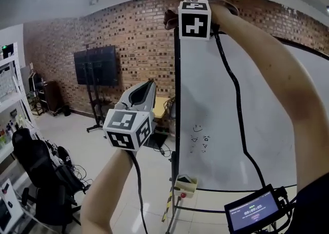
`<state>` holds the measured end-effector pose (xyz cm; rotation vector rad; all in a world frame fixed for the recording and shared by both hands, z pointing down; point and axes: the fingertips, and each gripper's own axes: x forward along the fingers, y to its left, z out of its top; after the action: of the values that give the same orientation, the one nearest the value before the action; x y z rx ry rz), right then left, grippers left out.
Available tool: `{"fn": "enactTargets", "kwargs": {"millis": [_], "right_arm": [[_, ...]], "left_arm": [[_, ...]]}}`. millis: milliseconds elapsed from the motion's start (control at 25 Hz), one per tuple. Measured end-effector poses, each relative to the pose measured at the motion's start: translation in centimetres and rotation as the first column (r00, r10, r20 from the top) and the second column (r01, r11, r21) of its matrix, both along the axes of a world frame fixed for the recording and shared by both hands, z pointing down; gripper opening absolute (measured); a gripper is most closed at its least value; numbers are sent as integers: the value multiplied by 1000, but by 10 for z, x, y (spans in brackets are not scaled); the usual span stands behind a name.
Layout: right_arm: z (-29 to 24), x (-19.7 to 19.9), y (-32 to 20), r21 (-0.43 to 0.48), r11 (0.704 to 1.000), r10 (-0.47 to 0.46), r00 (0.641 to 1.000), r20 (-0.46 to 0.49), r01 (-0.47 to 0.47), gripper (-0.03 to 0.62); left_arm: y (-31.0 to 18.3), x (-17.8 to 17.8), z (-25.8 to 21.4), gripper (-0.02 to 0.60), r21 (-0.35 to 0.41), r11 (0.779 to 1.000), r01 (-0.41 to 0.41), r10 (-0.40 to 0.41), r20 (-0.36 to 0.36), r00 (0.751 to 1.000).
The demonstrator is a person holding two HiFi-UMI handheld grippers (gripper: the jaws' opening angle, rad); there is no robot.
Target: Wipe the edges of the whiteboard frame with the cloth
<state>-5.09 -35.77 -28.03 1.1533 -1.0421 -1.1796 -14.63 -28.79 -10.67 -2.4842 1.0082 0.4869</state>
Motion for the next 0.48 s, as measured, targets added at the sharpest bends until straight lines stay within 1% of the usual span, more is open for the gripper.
{"fn": "enactTargets", "kwargs": {"millis": [80, 200, 320, 480], "right_arm": [[6, 6, -2, -17, 1000, 17, 1000, -6, -17, 60], [14, 15, -1, -45, 998, 41, 999, 9, -40, 58], [17, 28, 4, -52, 997, 64, 998, 13, -63, 58], [16, 52, 14, -39, 996, 87, 996, 28, -85, 58]], "left_arm": [[2, 17, -15, 5, 22, 999, -30, 30, -11, 999], [7, 40, -26, 5, 32, 995, -93, 94, -19, 995], [8, 57, -23, 5, 30, 990, -139, 139, -12, 990], [5, 76, -15, 5, 16, 984, -178, 179, -14, 984]]}}
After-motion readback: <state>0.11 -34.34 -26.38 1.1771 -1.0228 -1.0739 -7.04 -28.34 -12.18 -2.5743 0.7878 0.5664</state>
